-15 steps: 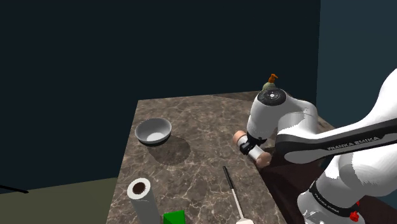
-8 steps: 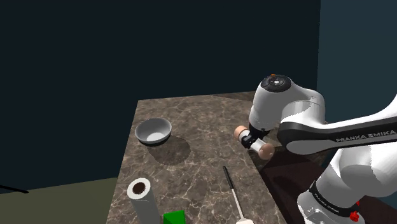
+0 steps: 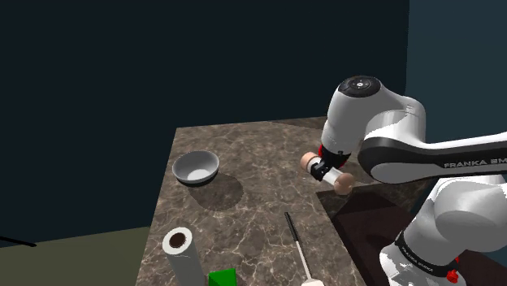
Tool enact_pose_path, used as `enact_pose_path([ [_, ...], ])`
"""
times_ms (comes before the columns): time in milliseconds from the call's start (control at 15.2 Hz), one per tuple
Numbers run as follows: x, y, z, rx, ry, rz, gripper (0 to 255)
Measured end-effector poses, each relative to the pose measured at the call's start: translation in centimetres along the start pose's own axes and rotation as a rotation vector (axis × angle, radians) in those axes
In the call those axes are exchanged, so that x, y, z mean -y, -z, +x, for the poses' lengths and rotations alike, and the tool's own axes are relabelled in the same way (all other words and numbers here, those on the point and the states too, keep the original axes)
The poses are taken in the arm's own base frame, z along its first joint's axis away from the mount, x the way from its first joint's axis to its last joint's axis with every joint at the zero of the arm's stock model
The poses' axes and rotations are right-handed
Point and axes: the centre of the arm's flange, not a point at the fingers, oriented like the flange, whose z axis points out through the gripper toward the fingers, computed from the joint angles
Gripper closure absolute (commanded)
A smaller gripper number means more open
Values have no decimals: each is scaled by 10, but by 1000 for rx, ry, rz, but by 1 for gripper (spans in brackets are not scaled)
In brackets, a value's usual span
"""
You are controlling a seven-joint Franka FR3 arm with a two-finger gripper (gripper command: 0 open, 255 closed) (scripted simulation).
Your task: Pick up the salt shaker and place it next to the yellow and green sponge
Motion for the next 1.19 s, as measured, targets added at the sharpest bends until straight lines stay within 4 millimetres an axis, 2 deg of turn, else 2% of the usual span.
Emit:
enact_pose_path([
  [198,-4,13,4,0,0,0,255],
  [330,11,19,8,0,0,-1,255],
  [1188,171,59,42,0,2,-2,255],
])
